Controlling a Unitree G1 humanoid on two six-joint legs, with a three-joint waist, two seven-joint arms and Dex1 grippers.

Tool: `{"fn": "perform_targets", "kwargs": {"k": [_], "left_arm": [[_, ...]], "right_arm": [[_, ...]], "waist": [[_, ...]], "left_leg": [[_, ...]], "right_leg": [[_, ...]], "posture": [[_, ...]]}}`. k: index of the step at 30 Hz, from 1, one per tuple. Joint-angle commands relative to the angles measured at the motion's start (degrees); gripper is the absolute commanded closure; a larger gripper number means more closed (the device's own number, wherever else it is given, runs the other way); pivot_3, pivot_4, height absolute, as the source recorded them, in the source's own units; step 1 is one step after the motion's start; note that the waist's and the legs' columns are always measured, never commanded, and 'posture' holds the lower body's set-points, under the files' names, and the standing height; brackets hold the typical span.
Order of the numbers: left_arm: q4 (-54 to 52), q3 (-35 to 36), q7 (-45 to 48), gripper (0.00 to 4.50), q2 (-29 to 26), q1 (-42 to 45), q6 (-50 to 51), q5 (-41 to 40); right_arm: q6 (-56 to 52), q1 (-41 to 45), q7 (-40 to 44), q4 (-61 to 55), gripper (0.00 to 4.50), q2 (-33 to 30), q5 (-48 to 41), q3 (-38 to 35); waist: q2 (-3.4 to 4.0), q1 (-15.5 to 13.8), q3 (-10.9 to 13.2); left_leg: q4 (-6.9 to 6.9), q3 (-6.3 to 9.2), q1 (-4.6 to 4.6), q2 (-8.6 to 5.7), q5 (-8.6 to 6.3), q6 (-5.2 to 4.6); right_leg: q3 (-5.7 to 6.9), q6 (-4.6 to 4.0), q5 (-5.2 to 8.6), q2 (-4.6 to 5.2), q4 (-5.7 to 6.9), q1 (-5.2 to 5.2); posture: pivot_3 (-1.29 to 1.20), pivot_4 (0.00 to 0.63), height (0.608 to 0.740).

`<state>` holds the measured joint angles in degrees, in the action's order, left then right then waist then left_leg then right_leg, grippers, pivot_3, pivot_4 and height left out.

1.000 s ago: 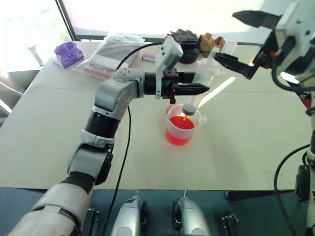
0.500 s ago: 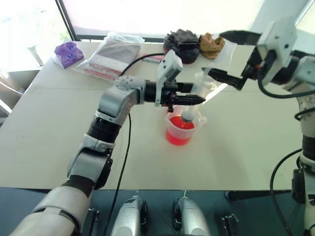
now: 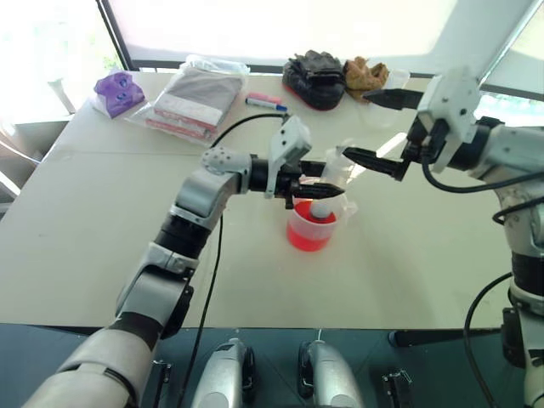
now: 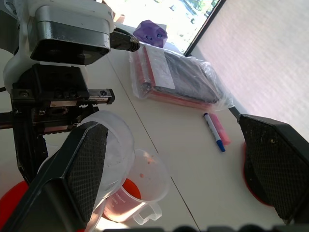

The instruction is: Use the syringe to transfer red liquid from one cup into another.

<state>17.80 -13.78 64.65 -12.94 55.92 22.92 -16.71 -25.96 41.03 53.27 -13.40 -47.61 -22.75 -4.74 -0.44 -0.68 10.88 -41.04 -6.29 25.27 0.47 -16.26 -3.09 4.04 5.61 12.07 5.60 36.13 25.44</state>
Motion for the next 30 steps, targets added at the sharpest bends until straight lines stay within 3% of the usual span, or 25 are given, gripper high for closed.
{"fn": "perform_targets", "kwargs": {"k": [1, 7, 30], "left_arm": [[-1.2, -1.2, -0.1, 2.93, 0.2, -0.5, 0.5, 1.0], [-2.8, -1.5, 0.1, 2.93, -0.3, -1.7, 1.2, 0.8], [-6.1, -1.5, -0.1, 2.93, -0.4, -3.5, 3.2, 0.6]], "right_arm": [[2.5, 2.6, -0.2, -2.5, 0.86, 0.4, -0.5, -1.2], [4.0, 5.0, -0.8, 0.6, 3.92, -0.1, 0.6, -1.9], [7.3, 7.2, 1.1, 6.0, 3.92, -2.8, 2.0, -2.2]], "waist": [[0.0, 0.0, 0.0], [0.0, 0.0, 0.0], [0.0, 0.0, 0.0]], "left_leg": [[0.0, 0.0, 0.0, 0.0, 0.0, 0.0], [0.0, 0.0, 0.0, 0.0, -0.01, -0.01], [0.0, 0.0, 0.0, 0.0, 0.0, 0.0]], "right_leg": [[0.0, 0.0, 0.0, 0.0, 0.0, 0.0], [0.0, 0.0, 0.0, 0.0, 0.0, 0.0], [0.02, 0.0, 0.0, 0.0, 0.0, 0.0]], "posture": [[0.0, 0.15, 0.74], [0.0, 0.15, 0.74], [0.0, 0.15, 0.74]]}}
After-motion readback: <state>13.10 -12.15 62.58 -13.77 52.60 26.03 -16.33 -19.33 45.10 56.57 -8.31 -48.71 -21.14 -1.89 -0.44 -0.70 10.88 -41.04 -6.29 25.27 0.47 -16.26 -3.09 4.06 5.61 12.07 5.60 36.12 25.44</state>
